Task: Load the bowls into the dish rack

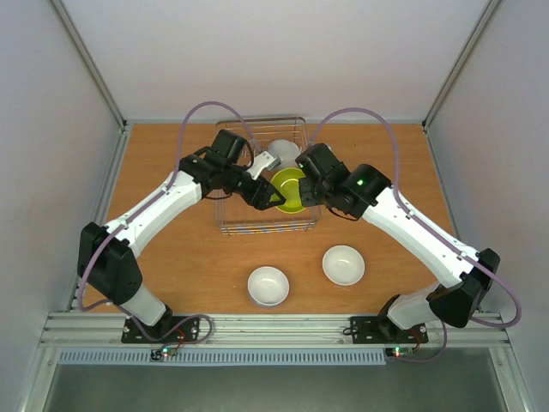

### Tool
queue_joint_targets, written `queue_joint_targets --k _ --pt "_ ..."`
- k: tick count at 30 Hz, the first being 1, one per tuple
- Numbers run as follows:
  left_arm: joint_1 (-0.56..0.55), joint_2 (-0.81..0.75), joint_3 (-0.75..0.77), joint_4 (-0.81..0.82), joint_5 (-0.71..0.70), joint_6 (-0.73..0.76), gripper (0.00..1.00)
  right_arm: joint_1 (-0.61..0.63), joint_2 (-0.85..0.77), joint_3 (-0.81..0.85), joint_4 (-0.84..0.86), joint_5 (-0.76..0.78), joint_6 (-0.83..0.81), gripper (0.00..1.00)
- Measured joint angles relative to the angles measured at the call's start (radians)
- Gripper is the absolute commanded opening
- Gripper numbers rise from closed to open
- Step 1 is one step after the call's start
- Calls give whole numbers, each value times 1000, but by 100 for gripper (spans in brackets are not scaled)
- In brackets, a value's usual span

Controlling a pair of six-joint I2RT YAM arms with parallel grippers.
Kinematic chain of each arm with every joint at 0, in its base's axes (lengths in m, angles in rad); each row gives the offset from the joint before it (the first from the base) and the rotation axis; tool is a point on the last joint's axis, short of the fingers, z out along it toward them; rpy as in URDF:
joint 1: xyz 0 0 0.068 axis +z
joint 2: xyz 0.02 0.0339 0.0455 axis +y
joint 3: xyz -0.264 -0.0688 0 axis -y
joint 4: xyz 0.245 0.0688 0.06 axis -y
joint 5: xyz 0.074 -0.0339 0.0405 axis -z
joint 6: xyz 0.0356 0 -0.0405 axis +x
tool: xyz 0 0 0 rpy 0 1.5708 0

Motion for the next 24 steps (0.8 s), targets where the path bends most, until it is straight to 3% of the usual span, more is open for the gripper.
queue_joint_targets --k 7,18,21,24 --pt "-2 8 -3 6 -3 -2 61 0 3 0 21 -41 -10 1" --pt "15 39 -9 31 -92 -58 1 36 4 -10 35 -112 -9 1" --pt "16 45 -13 36 -101 -62 0 37 4 -18 43 -114 -6 2" --pt "15 45 -14 35 -107 -60 0 37 4 -28 53 -113 -6 18"
